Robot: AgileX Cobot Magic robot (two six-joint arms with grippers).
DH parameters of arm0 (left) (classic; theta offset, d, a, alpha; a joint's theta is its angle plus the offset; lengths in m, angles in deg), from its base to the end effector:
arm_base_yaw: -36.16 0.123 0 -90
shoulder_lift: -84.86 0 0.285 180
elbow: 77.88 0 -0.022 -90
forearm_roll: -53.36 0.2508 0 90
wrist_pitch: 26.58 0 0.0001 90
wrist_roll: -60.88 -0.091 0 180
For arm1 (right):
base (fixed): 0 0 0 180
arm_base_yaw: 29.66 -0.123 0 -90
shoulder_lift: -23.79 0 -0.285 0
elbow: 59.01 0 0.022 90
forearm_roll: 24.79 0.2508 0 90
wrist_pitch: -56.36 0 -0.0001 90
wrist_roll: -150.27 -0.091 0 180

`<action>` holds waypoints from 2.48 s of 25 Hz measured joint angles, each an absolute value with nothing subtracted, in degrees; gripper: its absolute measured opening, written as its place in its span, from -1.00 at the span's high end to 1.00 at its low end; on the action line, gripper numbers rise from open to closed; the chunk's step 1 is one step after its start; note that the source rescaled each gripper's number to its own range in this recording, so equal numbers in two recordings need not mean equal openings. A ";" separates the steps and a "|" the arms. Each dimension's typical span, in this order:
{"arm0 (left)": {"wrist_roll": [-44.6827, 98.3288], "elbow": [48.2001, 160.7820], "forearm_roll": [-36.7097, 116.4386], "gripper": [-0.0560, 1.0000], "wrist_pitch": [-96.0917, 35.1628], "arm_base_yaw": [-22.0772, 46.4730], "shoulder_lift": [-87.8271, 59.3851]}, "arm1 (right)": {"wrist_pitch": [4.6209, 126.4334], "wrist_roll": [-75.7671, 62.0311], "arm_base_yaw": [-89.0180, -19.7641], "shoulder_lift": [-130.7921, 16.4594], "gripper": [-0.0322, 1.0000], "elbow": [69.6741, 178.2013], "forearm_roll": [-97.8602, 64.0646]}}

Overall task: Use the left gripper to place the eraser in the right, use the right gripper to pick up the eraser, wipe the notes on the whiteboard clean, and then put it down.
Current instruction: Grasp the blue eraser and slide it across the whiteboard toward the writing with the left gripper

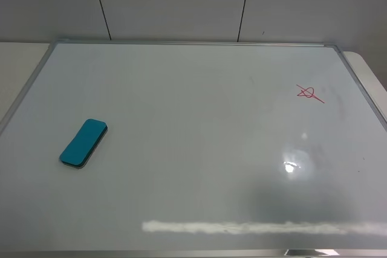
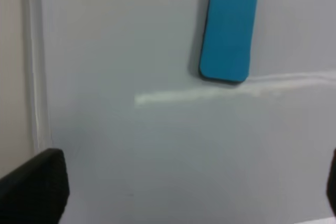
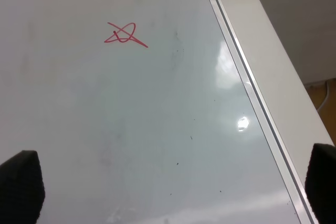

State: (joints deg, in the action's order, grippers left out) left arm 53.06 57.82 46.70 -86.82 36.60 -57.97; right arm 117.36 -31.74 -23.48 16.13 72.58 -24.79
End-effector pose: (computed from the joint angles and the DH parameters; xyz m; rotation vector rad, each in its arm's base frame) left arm 0.0740 -0.0086 0.2832 0.1308 2.4626 -0.0872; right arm -0.0056 0.0006 0.2777 0.1459 2.0383 -0.0455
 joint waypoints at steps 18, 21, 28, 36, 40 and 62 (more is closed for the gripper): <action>52.09 67.01 48.53 -1.00 -79.74 21.74 -25.74 | 117.36 -31.74 -23.48 16.13 -1.00 72.58 -24.79; 53.02 67.36 49.67 -0.94 -75.93 19.91 -20.91 | 117.36 -31.74 -23.48 16.13 -1.00 72.58 -24.79; 63.55 67.36 52.34 0.71 -71.07 19.73 -9.58 | 117.36 -31.74 -23.48 16.13 -1.00 72.58 -24.79; 65.10 67.36 51.68 0.88 -62.74 19.73 -0.51 | 117.36 -31.74 -23.48 16.13 -1.00 72.58 -24.79; 65.10 67.38 51.64 0.89 -59.90 19.73 3.69 | 117.36 -31.74 -23.48 16.13 -1.00 72.58 -24.79; 70.07 69.24 38.21 0.89 -46.42 14.54 15.47 | 117.36 -31.74 -23.48 16.13 -1.00 72.58 -24.79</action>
State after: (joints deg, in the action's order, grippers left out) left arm 70.07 69.24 38.21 -46.42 14.54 15.47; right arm 117.36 -31.74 -23.48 16.13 72.58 -24.79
